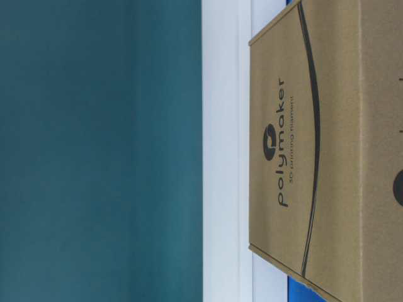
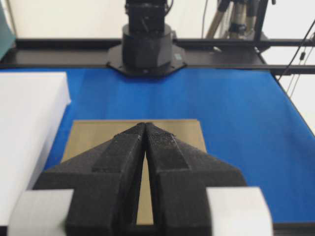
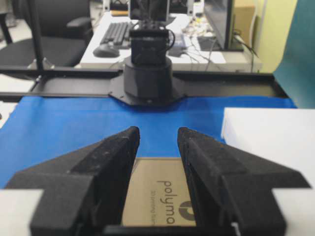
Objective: Place the cardboard box on the stand after clamping it between your arms.
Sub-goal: 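Move both grippers inward toward the sides of the polymaker box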
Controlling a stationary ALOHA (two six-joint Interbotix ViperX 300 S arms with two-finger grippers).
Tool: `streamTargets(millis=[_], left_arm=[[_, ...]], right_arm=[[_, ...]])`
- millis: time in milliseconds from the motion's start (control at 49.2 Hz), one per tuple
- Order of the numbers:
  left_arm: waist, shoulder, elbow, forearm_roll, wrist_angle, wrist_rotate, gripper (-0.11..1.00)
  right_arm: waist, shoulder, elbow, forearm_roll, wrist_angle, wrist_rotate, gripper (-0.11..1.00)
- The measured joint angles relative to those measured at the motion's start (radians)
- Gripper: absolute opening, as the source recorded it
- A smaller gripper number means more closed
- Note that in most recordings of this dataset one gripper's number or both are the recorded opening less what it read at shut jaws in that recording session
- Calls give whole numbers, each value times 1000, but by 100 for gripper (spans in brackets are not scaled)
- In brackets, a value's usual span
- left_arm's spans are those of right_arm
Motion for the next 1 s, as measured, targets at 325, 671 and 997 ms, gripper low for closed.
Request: streamTargets(millis=[325,671,997], left_arm=[[0,52,-67,41,178,-20,0],[3,118,-213,43,738,-12,0],[9,178,-235,51,862,-9,0]], right_arm=[[-11,2,-55,38,304,28,2],[-41,23,-163,38,842,29,3],[-41,91,-170,29,1115,29,14]])
